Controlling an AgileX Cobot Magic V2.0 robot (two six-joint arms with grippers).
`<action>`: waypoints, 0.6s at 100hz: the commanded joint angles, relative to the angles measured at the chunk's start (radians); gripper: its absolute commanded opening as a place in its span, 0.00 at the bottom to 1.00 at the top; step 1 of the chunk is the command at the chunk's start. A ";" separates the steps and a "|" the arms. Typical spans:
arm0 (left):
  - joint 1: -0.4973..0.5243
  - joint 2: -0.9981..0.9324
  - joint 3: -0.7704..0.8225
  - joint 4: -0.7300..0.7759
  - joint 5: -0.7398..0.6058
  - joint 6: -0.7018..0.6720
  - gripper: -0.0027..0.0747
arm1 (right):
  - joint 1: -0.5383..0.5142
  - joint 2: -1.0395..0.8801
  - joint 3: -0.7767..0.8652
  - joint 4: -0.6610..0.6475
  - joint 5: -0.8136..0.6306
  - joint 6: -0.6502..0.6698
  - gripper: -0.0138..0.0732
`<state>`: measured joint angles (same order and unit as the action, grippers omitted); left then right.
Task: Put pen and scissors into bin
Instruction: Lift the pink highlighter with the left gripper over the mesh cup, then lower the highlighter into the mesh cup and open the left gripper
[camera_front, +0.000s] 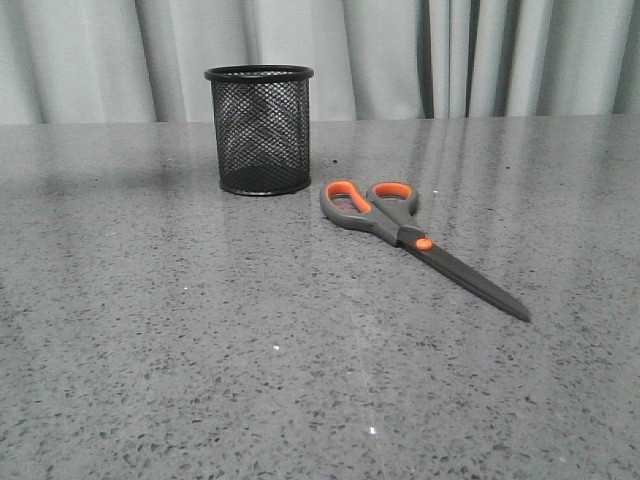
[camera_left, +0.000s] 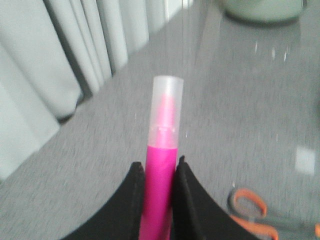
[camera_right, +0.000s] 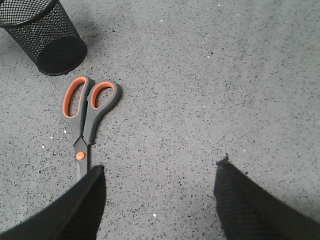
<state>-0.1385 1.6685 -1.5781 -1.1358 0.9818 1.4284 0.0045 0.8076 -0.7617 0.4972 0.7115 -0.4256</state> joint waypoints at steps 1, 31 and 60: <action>-0.056 -0.015 -0.031 -0.140 -0.077 0.010 0.01 | -0.004 0.000 -0.035 0.013 -0.045 -0.015 0.64; -0.181 0.105 -0.031 -0.160 -0.236 0.010 0.01 | -0.004 0.000 -0.035 0.013 -0.044 -0.015 0.64; -0.186 0.165 -0.031 -0.157 -0.240 0.010 0.01 | -0.004 0.000 -0.035 0.013 -0.044 -0.015 0.64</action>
<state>-0.3163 1.8808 -1.5800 -1.2327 0.7461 1.4376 0.0045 0.8076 -0.7617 0.4972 0.7115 -0.4256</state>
